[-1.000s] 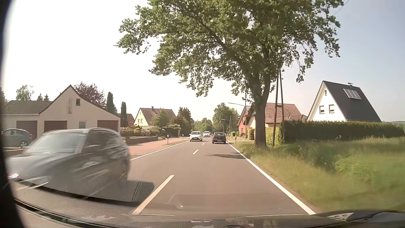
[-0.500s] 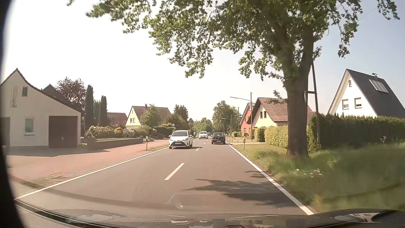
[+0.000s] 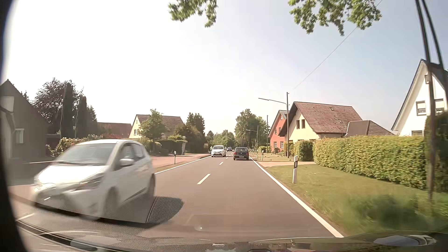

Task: Follow the waypoints while adhering to traffic rules and regulations

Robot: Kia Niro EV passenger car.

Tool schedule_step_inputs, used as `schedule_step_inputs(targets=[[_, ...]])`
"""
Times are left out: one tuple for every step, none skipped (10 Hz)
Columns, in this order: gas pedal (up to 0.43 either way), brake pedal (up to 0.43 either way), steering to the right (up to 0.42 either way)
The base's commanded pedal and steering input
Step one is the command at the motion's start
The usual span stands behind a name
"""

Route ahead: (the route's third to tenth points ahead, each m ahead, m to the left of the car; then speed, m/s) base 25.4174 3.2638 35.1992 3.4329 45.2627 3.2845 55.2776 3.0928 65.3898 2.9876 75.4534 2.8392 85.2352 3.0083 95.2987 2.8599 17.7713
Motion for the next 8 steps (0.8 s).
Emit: schedule_step_inputs(targets=[[0.169,0.000,0.000],[0.169,0.000,0.000],[0.169,0.000,0.000],[0.169,0.000,-0.001],[0.169,0.000,-0.001],[0.169,0.000,-0.001],[0.169,0.000,-0.001],[0.169,0.000,0.000]])
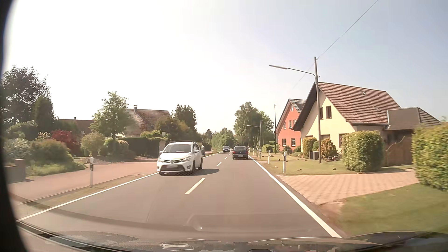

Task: Follow the waypoints while adhering to traffic rules and regulations

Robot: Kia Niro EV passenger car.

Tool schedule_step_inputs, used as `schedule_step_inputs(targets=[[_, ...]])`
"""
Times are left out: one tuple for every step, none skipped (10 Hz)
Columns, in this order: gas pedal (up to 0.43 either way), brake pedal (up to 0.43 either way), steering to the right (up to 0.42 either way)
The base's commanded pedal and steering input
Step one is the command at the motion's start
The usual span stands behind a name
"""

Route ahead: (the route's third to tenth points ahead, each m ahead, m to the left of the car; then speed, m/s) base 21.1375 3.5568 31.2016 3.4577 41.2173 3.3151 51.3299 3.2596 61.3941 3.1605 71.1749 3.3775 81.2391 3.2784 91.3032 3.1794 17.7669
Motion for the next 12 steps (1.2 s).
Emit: schedule_step_inputs(targets=[[0.157,0.000,-0.001],[0.157,0.000,-0.001],[0.157,0.000,-0.001],[0.150,0.000,-0.002],[0.150,0.000,-0.002],[0.138,0.000,-0.002],[0.138,0.000,-0.002],[0.138,0.000,-0.002],[0.138,0.000,-0.002],[0.138,0.000,-0.002],[0.130,0.000,-0.002],[0.130,0.000,-0.002]])
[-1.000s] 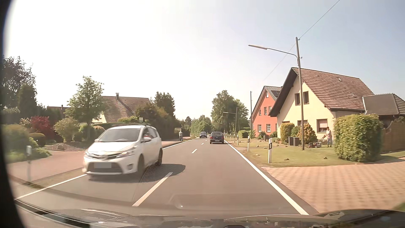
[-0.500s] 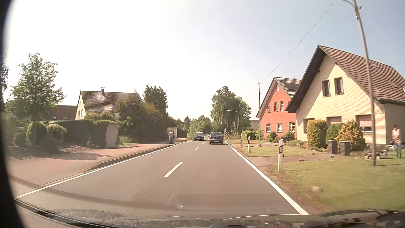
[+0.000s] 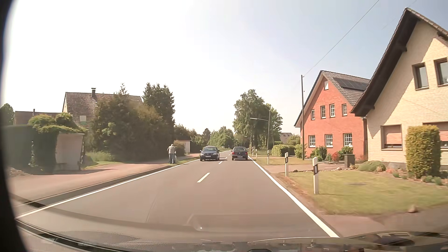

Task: Follow the waypoints while adhering to traffic rules and regulations

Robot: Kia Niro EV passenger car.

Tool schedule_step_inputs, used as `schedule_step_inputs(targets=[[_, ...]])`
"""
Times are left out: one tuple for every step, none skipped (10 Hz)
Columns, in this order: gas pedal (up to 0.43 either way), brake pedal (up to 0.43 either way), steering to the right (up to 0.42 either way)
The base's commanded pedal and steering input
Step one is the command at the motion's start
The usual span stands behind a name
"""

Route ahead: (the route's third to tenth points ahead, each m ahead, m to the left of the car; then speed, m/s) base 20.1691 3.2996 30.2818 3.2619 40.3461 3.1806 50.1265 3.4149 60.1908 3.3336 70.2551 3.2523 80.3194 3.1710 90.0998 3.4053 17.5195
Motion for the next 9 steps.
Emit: schedule_step_inputs(targets=[[0.130,0.000,-0.002],[0.130,0.000,-0.002],[0.130,0.000,-0.002],[0.138,0.000,-0.002],[0.138,0.000,-0.002],[0.138,0.000,-0.002],[0.138,0.000,-0.002],[0.138,0.000,-0.002],[0.138,0.000,-0.002]])
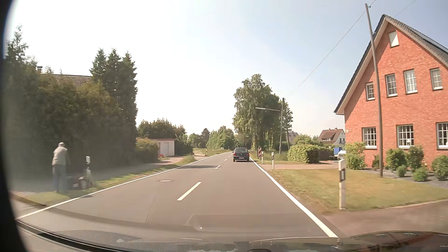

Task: Follow the waypoints while adhering to traffic rules and regulations

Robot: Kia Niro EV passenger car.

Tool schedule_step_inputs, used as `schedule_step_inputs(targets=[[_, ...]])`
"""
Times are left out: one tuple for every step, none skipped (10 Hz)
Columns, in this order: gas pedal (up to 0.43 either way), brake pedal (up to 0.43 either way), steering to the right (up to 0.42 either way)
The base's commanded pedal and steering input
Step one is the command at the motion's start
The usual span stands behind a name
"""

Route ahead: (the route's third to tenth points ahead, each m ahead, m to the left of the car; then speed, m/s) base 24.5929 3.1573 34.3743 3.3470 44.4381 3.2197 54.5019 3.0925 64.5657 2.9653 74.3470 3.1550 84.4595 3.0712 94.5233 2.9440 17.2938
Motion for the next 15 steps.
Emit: schedule_step_inputs(targets=[[0.138,0.000,-0.002],[0.138,0.000,-0.002],[0.138,0.000,-0.002],[0.138,0.000,-0.002],[0.138,0.000,-0.002],[0.150,0.000,-0.002],[0.150,0.000,-0.002],[0.150,0.000,-0.002],[0.150,0.000,-0.002],[0.150,0.000,-0.002],[0.150,0.000,-0.002],[0.150,0.000,-0.002],[0.157,0.000,-0.002],[0.157,0.000,-0.002],[0.157,0.000,-0.002]])
